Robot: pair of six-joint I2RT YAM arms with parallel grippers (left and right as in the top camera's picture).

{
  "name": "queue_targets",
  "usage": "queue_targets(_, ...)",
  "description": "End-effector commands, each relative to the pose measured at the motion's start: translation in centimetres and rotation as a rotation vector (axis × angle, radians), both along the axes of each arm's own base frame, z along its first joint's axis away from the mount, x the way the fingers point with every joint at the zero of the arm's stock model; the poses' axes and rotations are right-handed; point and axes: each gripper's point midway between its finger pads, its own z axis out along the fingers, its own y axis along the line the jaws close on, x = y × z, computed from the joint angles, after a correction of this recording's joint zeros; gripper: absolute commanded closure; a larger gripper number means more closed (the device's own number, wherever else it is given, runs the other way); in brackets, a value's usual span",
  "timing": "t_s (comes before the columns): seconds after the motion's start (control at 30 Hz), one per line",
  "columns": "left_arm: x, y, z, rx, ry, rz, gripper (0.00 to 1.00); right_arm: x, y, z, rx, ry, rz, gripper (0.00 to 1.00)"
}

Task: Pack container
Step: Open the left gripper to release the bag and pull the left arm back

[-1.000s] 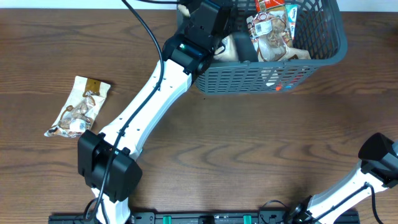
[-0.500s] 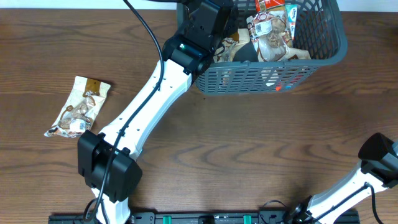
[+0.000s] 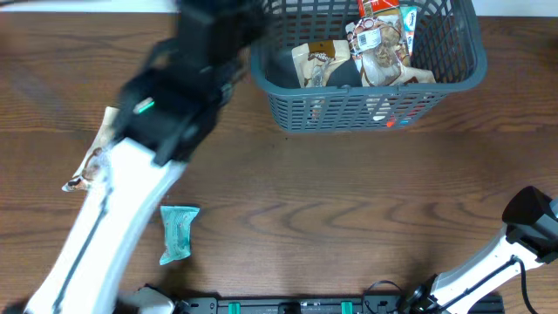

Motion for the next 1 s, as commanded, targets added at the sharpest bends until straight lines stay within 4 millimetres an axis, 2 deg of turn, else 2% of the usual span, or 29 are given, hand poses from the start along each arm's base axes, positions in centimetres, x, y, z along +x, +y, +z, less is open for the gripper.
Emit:
queue_targets(0.0,-3.6,8.1,1.2,-0.055,-0.014,0.357,0.36,-0.4,0.2,0.8,-0.006,-0.021,-0.005,0.01)
queue_targets(0.1,-8.0,13.7,-0.7,-0.126,0.061,0.582,0.31,-0.4,0.2,0.9,-0.006,-0.021,-0.005,0.01)
queue_targets(0.2,-11.1,17.3,-2.2,-0.151,0.132,0.72,0.25,-0.4,0.2,0.8,-0.006,-0.021,-0.005,0.01)
queue_targets(0.37,-14.6,21.4,-4.1,-0.065,0.257,0.853,0.17,-0.4,0.2,0.8,-0.006,-0.021,-0.005,0.01)
queue_targets(0.47,-15.9,23.6,-5.0,0.026,0.346,0.902,0.14,-0.4,0.2,0.8,-0.006,-0.021,-0.005,0.01)
queue_targets(0.57,-16.7,25.6,-6.1,0.049,0.411,0.968,0.11,-0.4,0.2,0.8,-0.006,-0.021,-0.005,0.01)
queue_targets(0.7,-16.3,26.9,-8.3,-0.055,0.486,1.014,0.11,-0.4,0.2,0.8,-0.006,-0.021,-0.005,0.01)
queue_targets(0.8,-15.3,27.4,-10.7,-0.196,0.544,1.063,0.11,-0.4,0.2,0.8,-0.006,-0.021,-0.005,0.01)
queue_targets(0.97,-12.8,28.0,-15.1,-0.3,0.683,1.093,0.1,-0.4,0.2,0.9,-0.006,-0.021,-0.005,0.01)
